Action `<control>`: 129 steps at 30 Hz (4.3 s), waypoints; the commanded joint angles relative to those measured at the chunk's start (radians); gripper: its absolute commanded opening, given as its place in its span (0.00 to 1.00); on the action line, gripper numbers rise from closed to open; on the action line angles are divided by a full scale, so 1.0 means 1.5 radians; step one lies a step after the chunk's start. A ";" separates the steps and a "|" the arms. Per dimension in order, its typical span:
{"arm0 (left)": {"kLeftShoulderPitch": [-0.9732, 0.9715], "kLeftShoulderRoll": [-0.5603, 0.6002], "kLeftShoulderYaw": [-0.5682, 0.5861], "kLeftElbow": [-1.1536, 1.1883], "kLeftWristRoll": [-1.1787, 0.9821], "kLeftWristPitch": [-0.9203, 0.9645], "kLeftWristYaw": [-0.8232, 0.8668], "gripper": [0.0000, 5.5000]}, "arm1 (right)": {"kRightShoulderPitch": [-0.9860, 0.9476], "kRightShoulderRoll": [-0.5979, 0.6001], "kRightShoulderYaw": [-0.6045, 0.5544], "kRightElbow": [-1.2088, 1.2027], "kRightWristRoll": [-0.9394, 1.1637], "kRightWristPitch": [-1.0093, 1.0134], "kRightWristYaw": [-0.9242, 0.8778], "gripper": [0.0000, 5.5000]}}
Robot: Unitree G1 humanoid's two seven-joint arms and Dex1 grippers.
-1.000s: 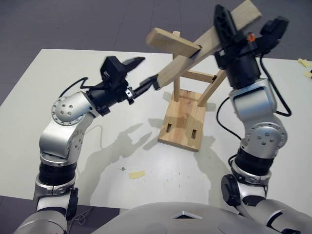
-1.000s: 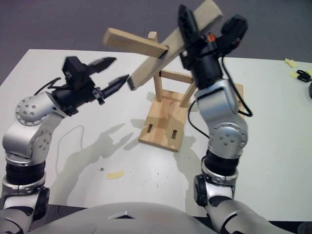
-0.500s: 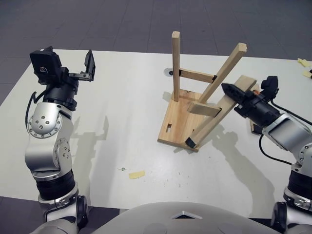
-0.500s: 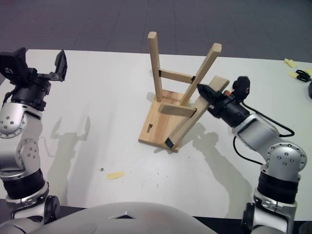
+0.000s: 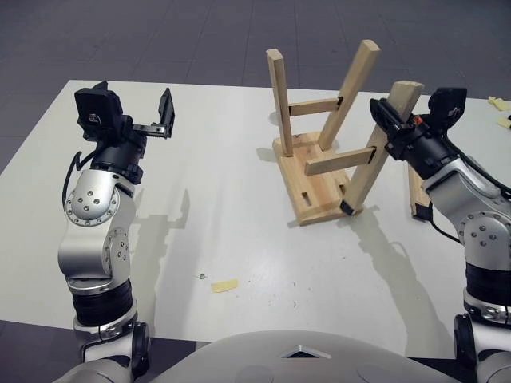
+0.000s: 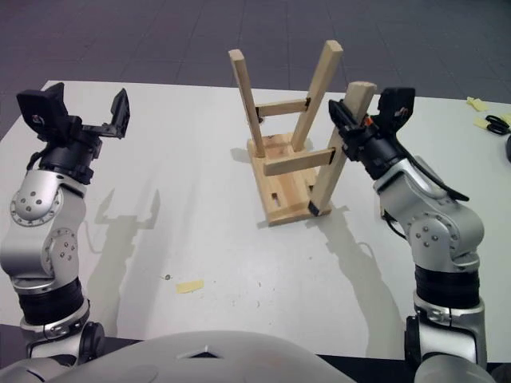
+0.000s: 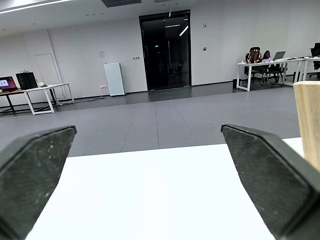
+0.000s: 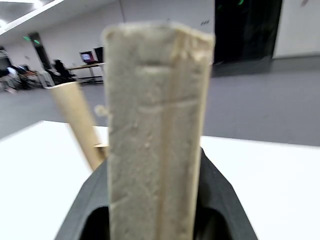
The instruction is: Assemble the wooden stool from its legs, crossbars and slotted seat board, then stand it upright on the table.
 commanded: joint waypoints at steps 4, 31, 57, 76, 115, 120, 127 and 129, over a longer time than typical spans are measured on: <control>0.022 -0.028 -0.027 0.008 0.021 -0.020 0.006 0.98 | -0.052 0.054 -0.063 0.068 -0.014 -0.046 0.091 0.19; -0.060 0.030 -0.247 0.018 -0.129 0.047 -0.260 0.98 | -0.097 0.358 -0.019 -0.121 0.190 0.079 -0.099 0.19; -0.021 0.066 -0.194 0.043 -0.078 0.015 -0.283 0.98 | -0.132 0.144 -0.147 0.035 0.095 0.006 0.058 0.18; 0.032 0.088 -0.170 0.036 -0.076 0.020 -0.284 0.98 | -0.032 0.030 -0.123 0.178 -0.086 -0.074 0.394 0.18; 0.044 0.075 -0.195 0.006 -0.077 0.045 -0.279 0.98 | 0.146 0.099 0.012 0.021 -0.177 0.172 0.133 0.18; 0.038 0.074 -0.203 0.012 -0.073 0.043 -0.280 0.98 | 0.002 0.115 -0.004 0.114 -0.136 0.279 0.086 0.18; 0.041 0.072 -0.216 0.010 -0.067 0.039 -0.278 0.98 | 0.074 0.093 0.040 0.115 -0.170 0.318 0.093 0.18; 0.049 0.072 -0.216 0.004 -0.067 0.039 -0.275 0.98 | 0.162 0.103 0.023 0.042 -0.173 0.284 0.078 0.18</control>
